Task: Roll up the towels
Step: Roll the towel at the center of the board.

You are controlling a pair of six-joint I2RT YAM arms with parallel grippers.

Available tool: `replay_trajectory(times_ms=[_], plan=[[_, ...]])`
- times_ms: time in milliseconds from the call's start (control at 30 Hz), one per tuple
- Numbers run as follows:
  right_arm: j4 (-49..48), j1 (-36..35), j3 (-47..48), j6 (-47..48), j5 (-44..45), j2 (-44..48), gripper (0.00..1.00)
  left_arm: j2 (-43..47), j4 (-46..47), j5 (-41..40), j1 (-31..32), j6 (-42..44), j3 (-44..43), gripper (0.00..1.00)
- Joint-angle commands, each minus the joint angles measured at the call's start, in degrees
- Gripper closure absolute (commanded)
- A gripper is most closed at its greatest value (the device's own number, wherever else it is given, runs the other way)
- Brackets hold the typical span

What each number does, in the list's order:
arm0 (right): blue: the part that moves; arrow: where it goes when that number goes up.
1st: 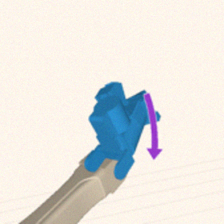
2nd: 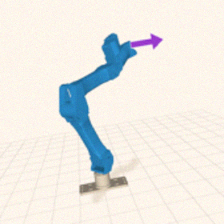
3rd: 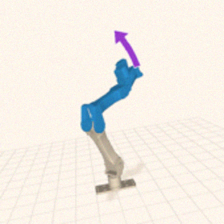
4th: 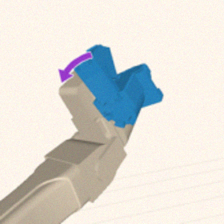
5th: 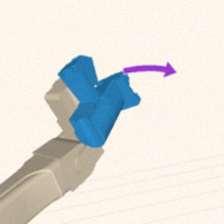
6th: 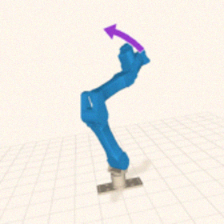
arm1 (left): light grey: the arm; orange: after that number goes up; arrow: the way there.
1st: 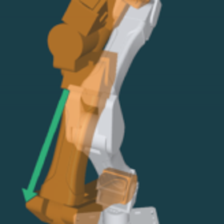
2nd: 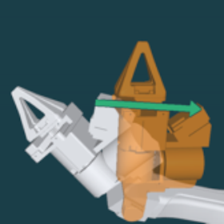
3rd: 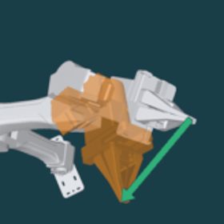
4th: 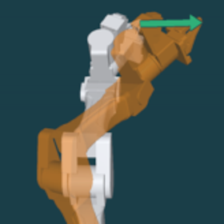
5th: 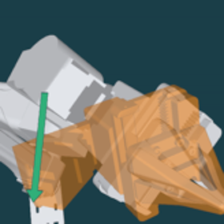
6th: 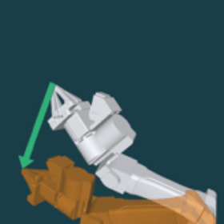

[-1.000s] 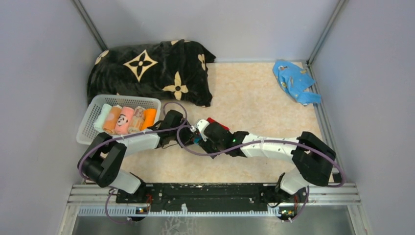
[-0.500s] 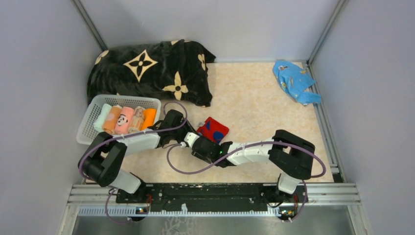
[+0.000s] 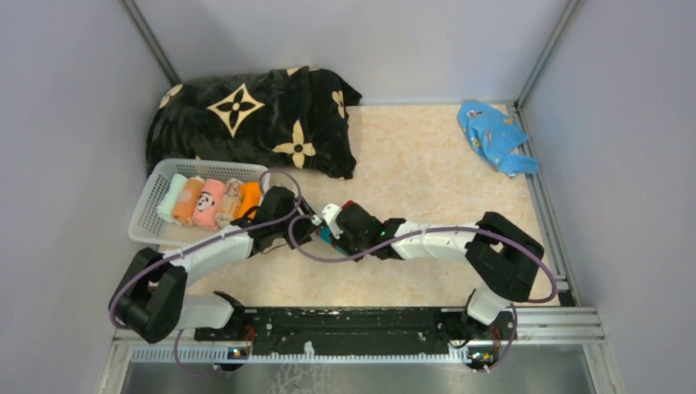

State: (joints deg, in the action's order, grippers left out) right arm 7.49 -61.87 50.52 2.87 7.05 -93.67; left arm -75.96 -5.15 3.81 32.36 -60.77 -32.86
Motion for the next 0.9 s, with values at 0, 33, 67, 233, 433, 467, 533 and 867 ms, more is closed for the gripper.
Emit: replay_trajectory(times_ms=[0, 33, 67, 233, 433, 467, 533, 867], plan=[[0.0, 7.0, -0.4, -6.5, -27.2, 5.8, 0.87, 5.0, -2.1, -1.2, -0.8, 2.3, 0.6, 0.26], [-0.6, 8.6, -0.3, -7.9, -30.8, 6.0, 0.86, 5.8, -2.2, -0.8, -0.8, 2.3, 0.8, 0.26], [-1.5, 10.5, -0.3, -9.5, -34.2, 5.8, 0.86, 6.4, -2.2, -0.4, -0.9, 2.3, 1.1, 0.26], [-8.0, 18.6, -1.4, -18.3, -49.1, 1.3, 0.86, 8.8, -2.0, 1.7, -0.8, 1.1, 2.9, 0.26], [-16.0, 23.7, -3.2, -27.2, -58.8, -6.3, 0.85, 7.0, 0.6, 3.3, -0.8, 1.0, 3.4, 0.26], [-18.1, 24.5, -3.9, -29.3, -59.7, -7.2, 0.84, 6.2, 1.3, 3.6, -0.9, 1.1, 3.1, 0.27], [-22.1, 26.1, -5.4, -32.9, -61.2, -9.1, 0.85, 4.3, 2.3, 3.8, -0.8, 1.3, 2.3, 0.28], [-29.2, 31.4, -9.6, -41.0, -60.7, -14.8, 0.83, -6.2, 6.2, 5.8, -0.8, 2.8, -1.3, 0.34]])
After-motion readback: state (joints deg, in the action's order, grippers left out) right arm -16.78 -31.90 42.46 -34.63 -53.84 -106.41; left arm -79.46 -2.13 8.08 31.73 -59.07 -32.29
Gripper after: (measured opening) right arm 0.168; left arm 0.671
